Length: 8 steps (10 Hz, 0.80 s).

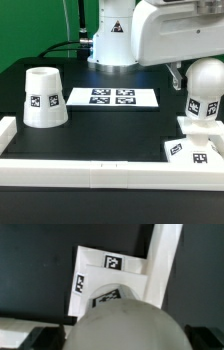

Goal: Assemble lamp

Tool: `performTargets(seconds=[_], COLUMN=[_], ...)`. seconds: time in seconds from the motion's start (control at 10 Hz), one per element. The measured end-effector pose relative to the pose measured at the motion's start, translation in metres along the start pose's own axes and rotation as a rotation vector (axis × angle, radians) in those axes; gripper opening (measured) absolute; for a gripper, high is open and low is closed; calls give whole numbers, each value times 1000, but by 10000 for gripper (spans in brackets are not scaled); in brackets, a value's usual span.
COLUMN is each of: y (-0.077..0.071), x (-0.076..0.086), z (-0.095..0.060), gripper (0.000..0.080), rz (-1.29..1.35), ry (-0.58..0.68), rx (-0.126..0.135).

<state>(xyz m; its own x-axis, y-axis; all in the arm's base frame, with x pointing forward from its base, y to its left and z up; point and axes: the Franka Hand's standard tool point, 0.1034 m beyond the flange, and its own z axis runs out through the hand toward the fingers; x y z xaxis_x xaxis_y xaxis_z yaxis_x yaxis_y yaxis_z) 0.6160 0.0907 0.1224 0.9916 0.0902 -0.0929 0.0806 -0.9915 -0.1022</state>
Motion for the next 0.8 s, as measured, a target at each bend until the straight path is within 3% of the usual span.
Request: performTargets(seconds=[0.8], y=[-3], x=[3], z=[0], gripper=[577], rz=[536], ry=[17], rx=[13])
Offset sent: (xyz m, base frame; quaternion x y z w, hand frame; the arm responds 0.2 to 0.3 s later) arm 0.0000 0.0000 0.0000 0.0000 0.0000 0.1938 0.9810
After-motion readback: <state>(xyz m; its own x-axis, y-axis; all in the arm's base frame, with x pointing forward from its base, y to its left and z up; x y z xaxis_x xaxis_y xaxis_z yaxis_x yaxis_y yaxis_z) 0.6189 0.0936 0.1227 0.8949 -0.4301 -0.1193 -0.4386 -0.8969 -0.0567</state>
